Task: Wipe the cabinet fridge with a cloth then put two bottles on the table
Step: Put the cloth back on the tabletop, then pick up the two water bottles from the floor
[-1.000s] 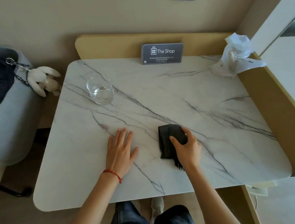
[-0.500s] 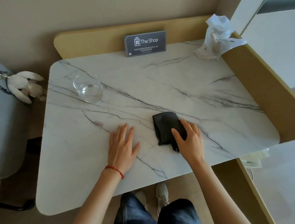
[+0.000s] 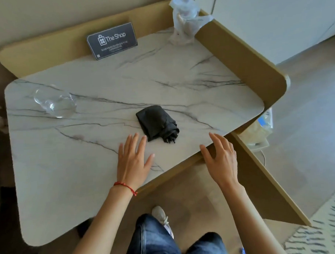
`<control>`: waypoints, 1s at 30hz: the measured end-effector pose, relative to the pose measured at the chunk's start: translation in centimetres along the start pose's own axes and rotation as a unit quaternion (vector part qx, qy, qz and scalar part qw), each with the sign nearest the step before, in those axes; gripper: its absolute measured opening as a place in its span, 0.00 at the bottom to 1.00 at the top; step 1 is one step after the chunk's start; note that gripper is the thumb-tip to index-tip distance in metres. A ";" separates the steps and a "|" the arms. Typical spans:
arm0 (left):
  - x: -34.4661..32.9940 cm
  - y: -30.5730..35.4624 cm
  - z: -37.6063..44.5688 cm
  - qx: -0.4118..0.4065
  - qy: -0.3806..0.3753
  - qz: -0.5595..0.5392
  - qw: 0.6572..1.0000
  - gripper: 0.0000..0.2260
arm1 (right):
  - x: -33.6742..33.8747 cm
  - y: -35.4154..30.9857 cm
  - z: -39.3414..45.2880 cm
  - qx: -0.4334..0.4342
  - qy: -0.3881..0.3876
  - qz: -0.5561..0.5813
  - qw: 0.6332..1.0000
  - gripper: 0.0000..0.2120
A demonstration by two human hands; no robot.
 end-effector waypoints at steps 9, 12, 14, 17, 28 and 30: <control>-2.5 10.7 -4.7 -0.088 -0.010 0.015 0.996 0.26 | 6.2 9.2 -8.7 -0.056 0.057 -0.013 0.997 0.23; -4.2 15.0 -7.1 -0.125 -0.032 0.007 0.992 0.26 | 8.5 12.9 -12.6 -0.086 0.078 -0.024 0.993 0.24; -5.6 17.8 -8.7 -0.159 -0.049 0.010 0.986 0.26 | 10.2 15.5 -15.3 -0.113 0.094 -0.030 0.989 0.24; -7.4 21.8 -11.1 -0.204 -0.073 0.013 0.976 0.26 | 12.5 19.2 -19.6 -0.155 0.116 -0.050 0.980 0.24; -12.5 34.6 -17.9 -0.403 -0.131 0.052 0.904 0.26 | 17.9 27.3 -35.2 -0.342 0.215 -0.074 0.912 0.24; -13.3 36.3 -18.7 -0.440 -0.141 0.056 0.885 0.26 | 18.4 27.6 -37.6 -0.377 0.230 -0.077 0.894 0.24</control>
Point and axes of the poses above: each hand's wrist, its own z-axis towards the middle knuckle, its own x-axis out of the back of the hand, y = z × x, the point moved 10 cm from there along z, towards the middle knuckle, and after that the axes turned 3 degrees about x, right-handed, at the moved point
